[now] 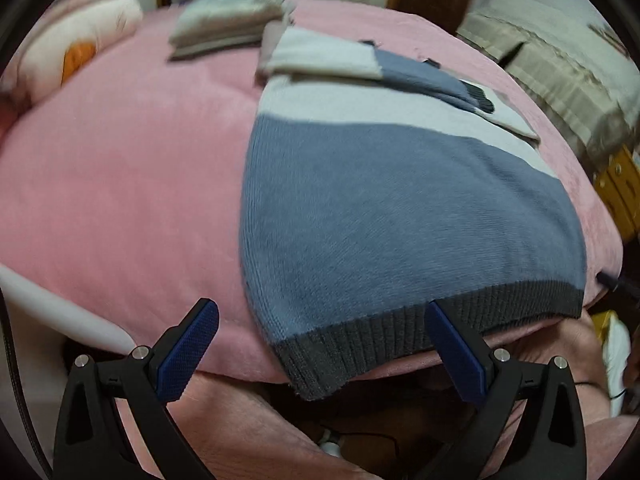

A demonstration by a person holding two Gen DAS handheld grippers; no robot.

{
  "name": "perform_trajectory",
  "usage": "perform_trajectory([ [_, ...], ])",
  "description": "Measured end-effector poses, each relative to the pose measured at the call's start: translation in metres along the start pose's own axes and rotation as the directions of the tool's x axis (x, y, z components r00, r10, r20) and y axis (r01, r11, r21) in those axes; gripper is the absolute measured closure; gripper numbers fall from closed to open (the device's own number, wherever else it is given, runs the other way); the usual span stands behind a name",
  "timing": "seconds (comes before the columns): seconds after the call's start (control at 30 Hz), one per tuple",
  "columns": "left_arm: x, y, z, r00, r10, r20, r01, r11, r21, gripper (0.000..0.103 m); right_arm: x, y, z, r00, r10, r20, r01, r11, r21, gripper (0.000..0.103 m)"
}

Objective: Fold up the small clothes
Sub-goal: 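Grasp the dark ribbed hem of the sweater with both grippers, then lift the hem with both grippers and fold it over onto the collar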

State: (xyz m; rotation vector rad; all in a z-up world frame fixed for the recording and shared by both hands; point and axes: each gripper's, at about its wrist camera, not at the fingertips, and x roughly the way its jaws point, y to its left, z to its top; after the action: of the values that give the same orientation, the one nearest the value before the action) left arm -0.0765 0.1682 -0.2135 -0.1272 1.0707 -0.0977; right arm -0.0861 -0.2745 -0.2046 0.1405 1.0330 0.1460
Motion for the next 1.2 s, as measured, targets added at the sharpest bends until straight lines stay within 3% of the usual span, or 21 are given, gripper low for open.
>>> perform_trajectory([
  [0.17, 0.020, 0.015, -0.004, 0.999, -0.026, -0.046, 0.022, 0.997, -0.075, 0.001, 0.024, -0.010, -0.011, 0.996, 0.034, -0.085, -0.031, 0.998, 0.047, 0.068],
  [0.3, 0.032, 0.026, -0.008, 0.993, -0.094, -0.077, 0.084, 0.988, -0.132, 0.003, 0.037, -0.015, -0.018, 0.987, 0.080, -0.137, -0.069, 0.994, 0.086, 0.068],
  [0.47, 0.046, 0.042, -0.014, 0.981, -0.167, -0.103, 0.142, 0.967, -0.210, 0.005, 0.043, -0.014, -0.021, 0.981, 0.110, -0.162, -0.095, 0.991, 0.099, 0.068],
  [0.63, 0.049, 0.045, -0.018, 0.978, -0.178, -0.106, 0.150, 0.963, -0.224, 0.011, 0.048, -0.016, -0.021, 0.976, 0.129, -0.177, -0.110, 0.987, 0.116, 0.067],
  [0.73, 0.049, 0.038, -0.019, 0.976, -0.187, -0.112, 0.161, 0.965, -0.208, 0.028, 0.048, -0.014, -0.020, 0.976, 0.126, -0.177, -0.108, 0.989, 0.105, 0.068],
  [0.8, 0.049, 0.031, -0.018, 0.974, -0.187, -0.127, 0.161, 0.969, -0.186, 0.056, 0.049, -0.011, -0.020, 0.973, 0.142, -0.183, -0.126, 0.987, 0.097, 0.085],
  [0.87, 0.048, 0.025, -0.017, 0.970, -0.198, -0.138, 0.174, 0.970, -0.169, 0.069, 0.049, -0.007, -0.020, 0.973, 0.144, -0.183, -0.131, 0.988, 0.084, 0.088],
  [0.9, 0.048, 0.022, -0.016, 0.969, -0.199, -0.145, 0.175, 0.971, -0.162, 0.080, 0.048, -0.005, -0.019, 0.973, 0.144, -0.179, -0.133, 0.988, 0.073, 0.089],
  [1.0, 0.047, 0.019, -0.013, 0.966, -0.201, -0.163, 0.174, 0.970, -0.168, 0.091, 0.041, 0.003, -0.016, 0.976, 0.156, -0.153, -0.151, 0.987, 0.048, 0.091],
  [1.1, 0.046, 0.022, -0.007, 0.952, -0.228, -0.202, 0.187, 0.961, -0.202, 0.095, 0.027, 0.010, -0.009, 0.974, 0.196, -0.114, -0.195, 0.981, 0.019, 0.091],
  [1.2, 0.037, 0.033, -0.001, 0.936, -0.290, -0.198, 0.231, 0.934, -0.273, 0.096, 0.009, 0.014, 0.002, 0.966, 0.251, -0.056, -0.250, 0.968, 0.017, 0.091],
])
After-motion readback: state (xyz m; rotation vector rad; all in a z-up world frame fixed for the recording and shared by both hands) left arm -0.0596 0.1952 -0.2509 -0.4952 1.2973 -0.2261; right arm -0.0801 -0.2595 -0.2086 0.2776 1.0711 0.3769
